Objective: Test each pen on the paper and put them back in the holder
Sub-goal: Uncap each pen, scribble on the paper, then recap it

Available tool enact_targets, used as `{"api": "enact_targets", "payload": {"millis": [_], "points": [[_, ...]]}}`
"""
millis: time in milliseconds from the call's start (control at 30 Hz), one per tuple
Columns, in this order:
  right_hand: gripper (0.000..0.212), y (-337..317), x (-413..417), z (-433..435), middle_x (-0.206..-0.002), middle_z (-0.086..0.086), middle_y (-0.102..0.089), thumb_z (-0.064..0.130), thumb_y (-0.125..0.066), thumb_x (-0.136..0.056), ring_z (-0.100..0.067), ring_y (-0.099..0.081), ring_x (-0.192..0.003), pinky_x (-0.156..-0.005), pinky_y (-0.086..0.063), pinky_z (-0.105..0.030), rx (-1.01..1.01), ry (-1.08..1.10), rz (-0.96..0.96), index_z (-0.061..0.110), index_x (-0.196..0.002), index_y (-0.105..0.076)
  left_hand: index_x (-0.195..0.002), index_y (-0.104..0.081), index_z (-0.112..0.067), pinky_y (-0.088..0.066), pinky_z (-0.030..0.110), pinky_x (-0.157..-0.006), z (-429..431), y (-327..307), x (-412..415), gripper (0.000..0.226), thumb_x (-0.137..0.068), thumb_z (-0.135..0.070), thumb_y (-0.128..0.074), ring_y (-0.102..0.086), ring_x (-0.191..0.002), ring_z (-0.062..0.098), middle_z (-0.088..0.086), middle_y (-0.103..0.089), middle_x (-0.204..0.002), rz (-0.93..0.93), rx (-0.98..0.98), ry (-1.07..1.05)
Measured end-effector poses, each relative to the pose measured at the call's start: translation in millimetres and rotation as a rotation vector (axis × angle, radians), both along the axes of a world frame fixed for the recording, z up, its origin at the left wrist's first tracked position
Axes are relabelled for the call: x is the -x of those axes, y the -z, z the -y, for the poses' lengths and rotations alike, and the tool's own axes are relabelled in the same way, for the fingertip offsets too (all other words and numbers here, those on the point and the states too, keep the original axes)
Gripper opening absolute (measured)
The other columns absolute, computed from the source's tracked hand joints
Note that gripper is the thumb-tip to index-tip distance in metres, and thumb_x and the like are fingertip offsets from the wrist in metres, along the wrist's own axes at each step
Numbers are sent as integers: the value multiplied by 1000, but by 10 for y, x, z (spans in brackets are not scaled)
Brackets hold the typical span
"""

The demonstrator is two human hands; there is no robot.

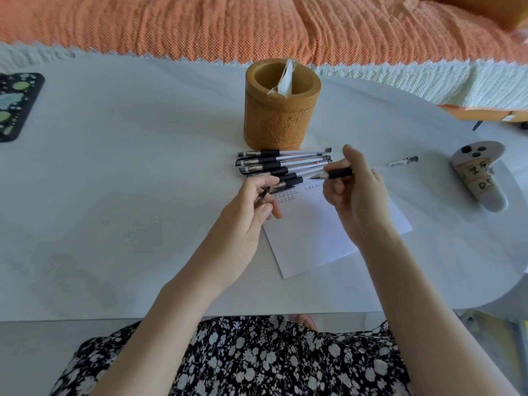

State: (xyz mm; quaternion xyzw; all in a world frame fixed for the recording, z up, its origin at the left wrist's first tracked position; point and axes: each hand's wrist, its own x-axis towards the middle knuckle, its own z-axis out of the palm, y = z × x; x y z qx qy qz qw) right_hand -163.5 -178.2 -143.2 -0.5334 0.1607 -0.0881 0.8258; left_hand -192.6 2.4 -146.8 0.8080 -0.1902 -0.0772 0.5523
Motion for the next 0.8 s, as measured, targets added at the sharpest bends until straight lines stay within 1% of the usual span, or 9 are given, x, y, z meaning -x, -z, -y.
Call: {"api": "enact_targets", "payload": {"millis": [33, 100, 167, 233, 333, 400, 500, 667, 800], "points": [[46, 1, 17, -30, -41, -2, -29, 22, -49, -96, -15, -23, -40, -45, -15, -26, 2, -22, -2, 8, -53, -60, -117, -38, -25, -38, 11, -81, 5, 7, -3, 31, -96, -4, -41, -54, -85, -1, -10, -60, -89, 18, 7, 0], [42, 0, 41, -105, -41, -2, -28, 19, -48, -96, -14, -23, -38, -44, -15, -25, 28, -72, 6, 5, -57, -58, -113, -36, -20, -40, 7, -80, 16, 14, -9, 28, -93, -2, -47, -57, -87, -3, -10, -64, -91, 56, 17, 2], [41, -7, 45, -167, -42, -3, -26, 18, -48, -96, -14, -22, -38, -43, -15, -25, 46, -103, 13, 5, -58, -57, -108, -39, -12, -40, 5, -79, 23, 17, -12, 23, -91, -6, -53, -59, -90, -8, -12, -67, -93, 62, 18, -7], [39, -15, 45, -183, -43, -3, -25, 17, -48, -96, -14, -21, -40, -43, -15, -24, 55, -115, 10, 6, -59, -56, -104, -42, -11, -40, 4, -78, 24, 20, -10, 22, -89, -10, -57, -59, -90, -10, -13, -69, -93, 59, 18, -31], [33, -3, 48, -172, -43, -3, -24, 16, -48, -95, -15, -18, -42, -44, -13, -26, 61, -157, 36, 9, -63, -49, -99, -51, -12, -43, 6, -76, 11, 18, -24, 18, -86, -13, -63, -63, -87, -5, -10, -70, -94, 30, 62, -92], [31, 8, 50, -171, -43, -2, -25, 17, -47, -95, -15, -17, -43, -44, -12, -27, 74, -177, 45, 10, -64, -47, -97, -55, -11, -45, 8, -69, 8, 5, -37, 15, -85, -11, -64, -65, -77, 0, -6, -71, -91, 6, 95, -110], [32, 5, 51, -171, -43, -2, -26, 17, -47, -96, -15, -18, -43, -45, -12, -28, 87, -171, 34, 9, -64, -47, -97, -57, -10, -46, 14, -60, 19, -19, -30, 14, -84, -9, -65, -63, -63, 6, -4, -70, -84, -1, 124, -113], [32, -4, 61, -172, -42, -2, -26, 16, -47, -96, -15, -18, -42, -44, -13, -26, 94, -162, 28, 9, -64, -47, -99, -55, -10, -51, 20, -60, 35, -39, -22, 21, -82, -7, -67, -66, -63, 15, -2, -71, -83, -20, 179, -114], [28, -29, 79, -197, -44, -4, -25, 13, -47, -94, -16, -17, -44, -46, -12, -29, 123, -176, 7, 8, -67, -46, -103, -52, -10, -54, 24, -61, 41, -41, -18, 26, -82, -5, -67, -67, -64, 18, -1, -72, -81, -24, 208, -116]]}}
